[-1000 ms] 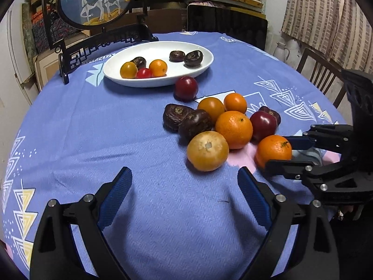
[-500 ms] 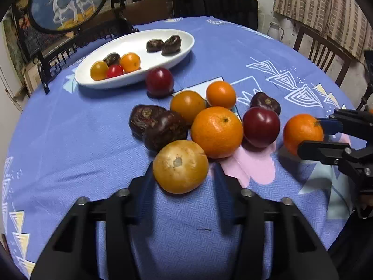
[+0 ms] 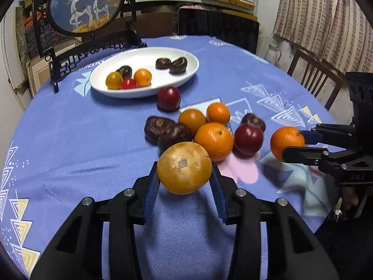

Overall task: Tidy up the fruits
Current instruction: 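Carry both fruits onto the white plate and open both tools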

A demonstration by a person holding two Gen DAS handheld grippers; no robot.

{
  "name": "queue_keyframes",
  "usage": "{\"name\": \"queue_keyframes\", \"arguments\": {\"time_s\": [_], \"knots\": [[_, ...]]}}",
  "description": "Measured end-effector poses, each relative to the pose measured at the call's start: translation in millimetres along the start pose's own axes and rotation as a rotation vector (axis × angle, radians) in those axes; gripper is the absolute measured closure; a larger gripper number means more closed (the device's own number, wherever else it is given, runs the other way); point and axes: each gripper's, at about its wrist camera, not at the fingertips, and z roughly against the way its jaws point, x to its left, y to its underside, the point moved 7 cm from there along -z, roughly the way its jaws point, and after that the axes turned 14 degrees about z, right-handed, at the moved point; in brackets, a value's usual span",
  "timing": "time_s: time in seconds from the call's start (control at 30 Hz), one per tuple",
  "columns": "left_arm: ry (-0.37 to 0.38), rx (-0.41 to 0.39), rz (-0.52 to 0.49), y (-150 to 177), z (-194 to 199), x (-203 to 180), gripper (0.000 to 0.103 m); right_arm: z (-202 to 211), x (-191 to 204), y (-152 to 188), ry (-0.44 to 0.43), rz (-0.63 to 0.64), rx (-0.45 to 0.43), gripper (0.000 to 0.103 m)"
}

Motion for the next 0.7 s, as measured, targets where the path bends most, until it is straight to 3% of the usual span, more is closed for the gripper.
{"name": "queue_keyframes", "arguments": {"time_s": [0.17,0.37,0.57,0.7], "knots": [[0.018,-0.037,0.006,-30,11,0,0.062,14,-12,-35,0.005,0.013,-0.032,0.06],[0.036,-0.053,0.035,-88,-7,9,0.062,14,-38,-93,0.016,0.02,-0.072,0.06],[0.003,-0.052,0.08,-156,-62,31,0.062,-33,-77,-157,0.001,-0.007,-0.08,0.06],[-0.026,-0.02,0.103,-187,-108,45,0.062,-89,-102,-185,0.014,-0.025,-0.046,0.06]]}}
